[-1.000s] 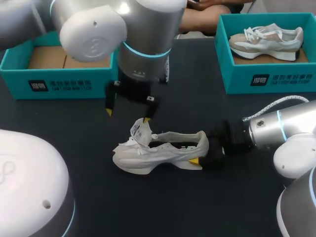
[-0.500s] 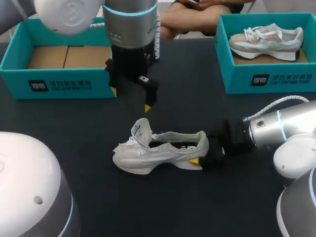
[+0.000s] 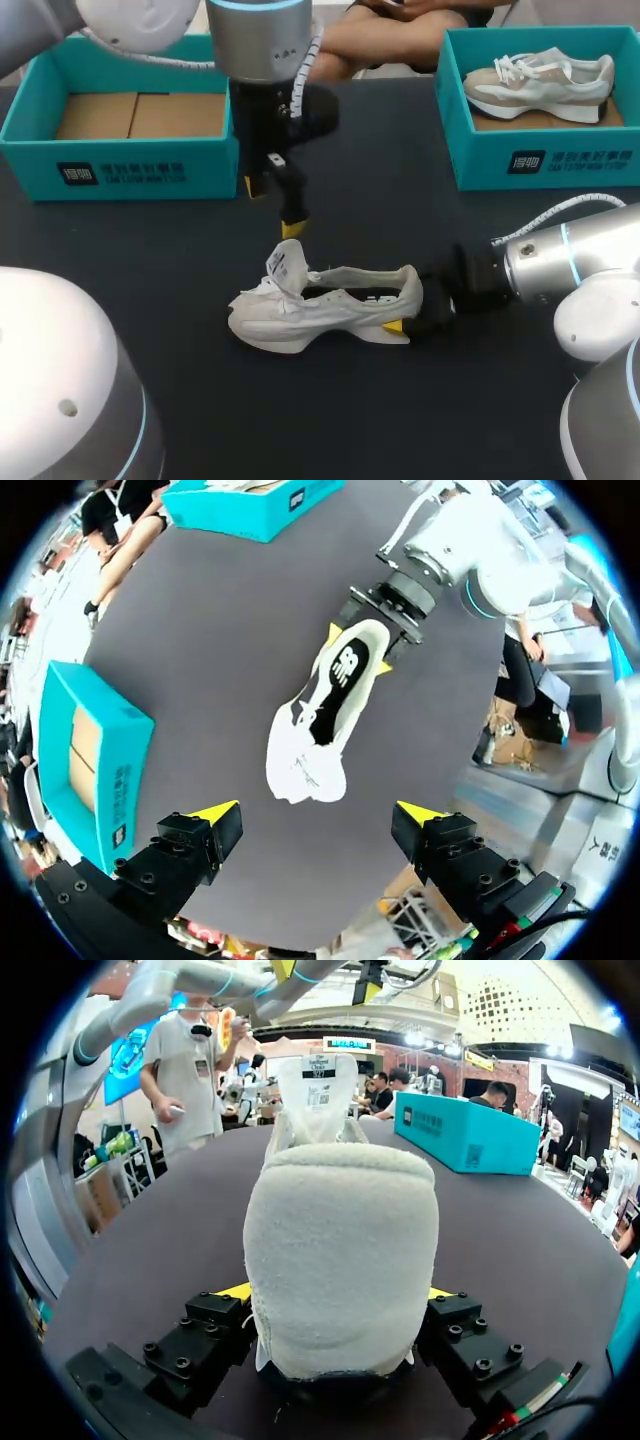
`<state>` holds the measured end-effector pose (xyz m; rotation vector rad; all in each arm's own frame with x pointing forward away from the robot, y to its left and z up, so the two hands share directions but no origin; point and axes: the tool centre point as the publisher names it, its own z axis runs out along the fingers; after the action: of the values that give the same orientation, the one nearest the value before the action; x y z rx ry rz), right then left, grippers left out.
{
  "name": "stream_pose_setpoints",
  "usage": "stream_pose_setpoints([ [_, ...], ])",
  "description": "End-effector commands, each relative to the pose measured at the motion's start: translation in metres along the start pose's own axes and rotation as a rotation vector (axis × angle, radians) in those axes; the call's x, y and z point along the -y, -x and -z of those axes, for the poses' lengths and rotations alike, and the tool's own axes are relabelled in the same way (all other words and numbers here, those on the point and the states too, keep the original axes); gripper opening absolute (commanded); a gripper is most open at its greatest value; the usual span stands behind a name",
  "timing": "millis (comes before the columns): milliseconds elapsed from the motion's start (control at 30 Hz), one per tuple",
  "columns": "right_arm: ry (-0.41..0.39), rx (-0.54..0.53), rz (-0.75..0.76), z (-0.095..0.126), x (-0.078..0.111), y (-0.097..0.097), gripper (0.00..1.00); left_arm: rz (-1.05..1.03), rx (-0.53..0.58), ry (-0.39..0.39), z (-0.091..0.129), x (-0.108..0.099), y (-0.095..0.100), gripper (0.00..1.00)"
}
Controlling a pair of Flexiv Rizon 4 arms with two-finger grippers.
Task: Take the shoe out of the shoebox, open the shoe tongue, remove and reinsert the insole, then place the shoe into the shoebox
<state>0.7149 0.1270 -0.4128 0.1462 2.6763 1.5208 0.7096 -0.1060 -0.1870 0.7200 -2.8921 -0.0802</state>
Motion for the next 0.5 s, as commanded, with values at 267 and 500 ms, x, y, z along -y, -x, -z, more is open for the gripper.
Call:
stream_pose_setpoints([
  [267, -0.006, 0.003, -0.001, -0.005, 0.003, 0.000, 0.00, -0.424, -0.064, 0.073, -0.023, 0.025, -0.003, 0.00],
  [500, -0.006, 0.003, -0.001, -0.005, 0.003, 0.000, 0.00, -0.481, -0.025, 0.071, -0.044, 0.032, -0.013, 0.00],
])
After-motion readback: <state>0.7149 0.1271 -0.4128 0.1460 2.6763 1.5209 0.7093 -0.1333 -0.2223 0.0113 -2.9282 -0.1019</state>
